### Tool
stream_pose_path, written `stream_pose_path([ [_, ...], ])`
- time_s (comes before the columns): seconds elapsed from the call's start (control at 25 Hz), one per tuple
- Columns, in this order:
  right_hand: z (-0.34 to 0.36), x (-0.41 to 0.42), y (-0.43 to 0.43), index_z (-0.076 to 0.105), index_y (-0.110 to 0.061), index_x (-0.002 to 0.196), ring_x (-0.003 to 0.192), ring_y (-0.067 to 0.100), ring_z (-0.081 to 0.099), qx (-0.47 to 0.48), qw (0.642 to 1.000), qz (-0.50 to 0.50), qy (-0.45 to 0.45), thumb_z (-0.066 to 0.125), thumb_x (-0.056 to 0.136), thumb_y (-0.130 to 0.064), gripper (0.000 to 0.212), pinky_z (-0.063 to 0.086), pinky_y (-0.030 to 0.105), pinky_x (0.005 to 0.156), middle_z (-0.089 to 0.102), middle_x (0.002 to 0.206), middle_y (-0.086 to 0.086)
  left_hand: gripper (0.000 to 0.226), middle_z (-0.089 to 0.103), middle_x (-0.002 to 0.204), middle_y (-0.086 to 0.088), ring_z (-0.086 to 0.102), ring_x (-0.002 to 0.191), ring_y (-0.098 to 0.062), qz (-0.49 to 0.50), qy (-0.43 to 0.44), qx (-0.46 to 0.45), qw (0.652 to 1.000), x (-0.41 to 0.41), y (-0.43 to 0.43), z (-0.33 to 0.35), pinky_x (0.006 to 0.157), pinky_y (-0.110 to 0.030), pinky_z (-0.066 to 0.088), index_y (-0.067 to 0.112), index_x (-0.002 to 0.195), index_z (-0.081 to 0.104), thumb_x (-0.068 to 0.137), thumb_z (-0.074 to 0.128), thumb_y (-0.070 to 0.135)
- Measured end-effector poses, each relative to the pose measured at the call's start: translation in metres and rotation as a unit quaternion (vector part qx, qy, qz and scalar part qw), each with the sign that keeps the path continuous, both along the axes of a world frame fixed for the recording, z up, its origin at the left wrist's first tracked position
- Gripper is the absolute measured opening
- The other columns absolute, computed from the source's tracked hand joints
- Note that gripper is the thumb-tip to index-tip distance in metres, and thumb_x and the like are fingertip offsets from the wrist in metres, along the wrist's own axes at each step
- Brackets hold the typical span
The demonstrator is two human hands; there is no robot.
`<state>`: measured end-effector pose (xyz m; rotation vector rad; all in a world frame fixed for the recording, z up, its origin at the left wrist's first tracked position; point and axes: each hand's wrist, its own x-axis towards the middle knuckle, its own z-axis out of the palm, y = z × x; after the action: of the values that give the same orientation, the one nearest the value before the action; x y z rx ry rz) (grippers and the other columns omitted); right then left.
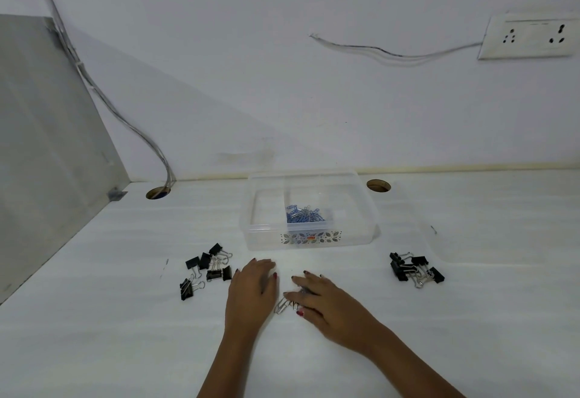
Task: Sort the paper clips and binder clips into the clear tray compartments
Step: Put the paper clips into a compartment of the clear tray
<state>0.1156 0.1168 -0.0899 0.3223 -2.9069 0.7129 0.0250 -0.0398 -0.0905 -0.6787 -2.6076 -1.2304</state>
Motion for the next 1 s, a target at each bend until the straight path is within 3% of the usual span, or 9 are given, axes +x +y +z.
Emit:
stream_pose_path([
  [0.12,0.000,0.007,0.014,0.054,-0.023,0.124,0.129,0.004,0.034,-0.025,0.999,-0.022,0.040,0.021,0.080,-0.053,0.062,0.018,0.008,0.105,0.046,0.139,-0.005,0.053,0.065,0.119,-0.005,0.057,0.114,-0.023,-0.014,0.009,-0.028,0.999,0.001,-0.001,0.001,0.099,-0.049,0.042,0.013,0.110,0.065,0.075,0.041,0.045],
  [0.2,0.002,0.010,0.025,0.056,-0.021,0.122,0.119,0.006,0.047,0.014,0.995,-0.062,0.071,0.028,0.084,-0.045,0.053,0.031,0.011,0.100,0.054,0.129,-0.007,0.050,0.053,0.135,-0.002,0.042,0.131,-0.024,-0.030,0.003,-0.109,0.994,0.001,0.002,0.001,0.109,-0.050,0.030,0.017,0.122,0.057,0.082,0.043,0.045],
  [0.28,0.005,0.006,0.032,0.062,-0.015,0.110,0.092,0.011,0.064,0.033,0.989,-0.106,0.094,0.048,0.084,-0.021,0.031,0.051,0.017,0.080,0.067,0.106,-0.002,0.048,0.039,0.146,0.004,0.024,0.140,-0.020,-0.036,-0.005,-0.170,0.985,0.000,0.004,-0.001,0.114,-0.048,0.016,0.023,0.131,0.046,0.088,0.043,0.044],
  [0.36,0.006,-0.005,0.037,0.068,-0.005,0.098,0.073,0.017,0.069,-0.011,0.983,-0.110,0.146,0.060,0.075,-0.006,0.024,0.051,0.014,0.066,0.072,0.090,0.009,0.050,0.034,0.149,0.006,0.018,0.142,-0.019,-0.035,-0.010,-0.181,0.983,0.000,0.004,-0.001,0.115,-0.046,0.012,0.025,0.133,0.042,0.088,0.041,0.046],
  [0.48,0.030,-0.020,0.037,0.068,0.001,0.098,0.079,0.017,0.068,-0.306,0.906,-0.239,0.167,0.066,0.077,0.002,0.020,0.048,0.003,0.074,0.071,0.094,0.015,0.055,0.034,0.149,0.007,0.018,0.142,-0.018,-0.035,-0.016,-0.183,0.982,0.001,0.004,0.001,0.115,-0.045,0.013,0.027,0.134,0.041,0.083,0.036,0.050],
  [0.56,0.052,-0.033,0.038,0.066,0.002,0.099,0.079,0.021,0.070,-0.531,0.805,-0.250,0.090,0.067,0.076,0.003,0.024,0.055,0.017,0.076,0.071,0.095,0.019,0.058,0.035,0.148,0.008,0.020,0.142,-0.017,-0.030,-0.014,-0.186,0.982,0.000,0.004,0.002,0.114,-0.045,0.014,0.028,0.133,0.042,0.081,0.034,0.051],
  [0.64,0.075,-0.054,0.040,0.066,0.002,0.099,0.084,0.028,0.069,-0.599,0.765,-0.226,0.070,0.068,0.075,0.003,0.024,0.057,0.030,0.081,0.070,0.095,0.021,0.060,0.039,0.146,0.008,0.023,0.140,-0.017,-0.024,-0.007,-0.184,0.983,-0.001,0.005,0.002,0.113,-0.044,0.016,0.027,0.131,0.045,0.077,0.034,0.051],
  [0.88,0.099,-0.117,0.034,0.067,0.007,0.096,0.091,0.031,0.067,-0.236,0.936,-0.227,0.129,0.063,0.081,-0.002,0.018,0.051,0.026,0.082,0.070,0.097,0.025,0.057,0.049,0.139,0.006,0.035,0.135,-0.018,-0.014,0.014,-0.158,0.987,-0.006,0.006,0.000,0.110,-0.044,0.025,0.025,0.124,0.054,0.076,0.041,0.052],
  [1.0,0.097,-0.124,0.037,0.067,0.003,0.099,0.095,0.027,0.065,-0.164,0.961,-0.193,0.115,0.058,0.084,0.000,0.018,0.044,0.017,0.082,0.070,0.102,0.021,0.069,0.050,0.138,0.007,0.035,0.134,-0.018,-0.015,0.019,-0.150,0.988,-0.006,0.006,0.001,0.110,-0.044,0.025,0.026,0.123,0.055,0.069,0.029,0.060],
])
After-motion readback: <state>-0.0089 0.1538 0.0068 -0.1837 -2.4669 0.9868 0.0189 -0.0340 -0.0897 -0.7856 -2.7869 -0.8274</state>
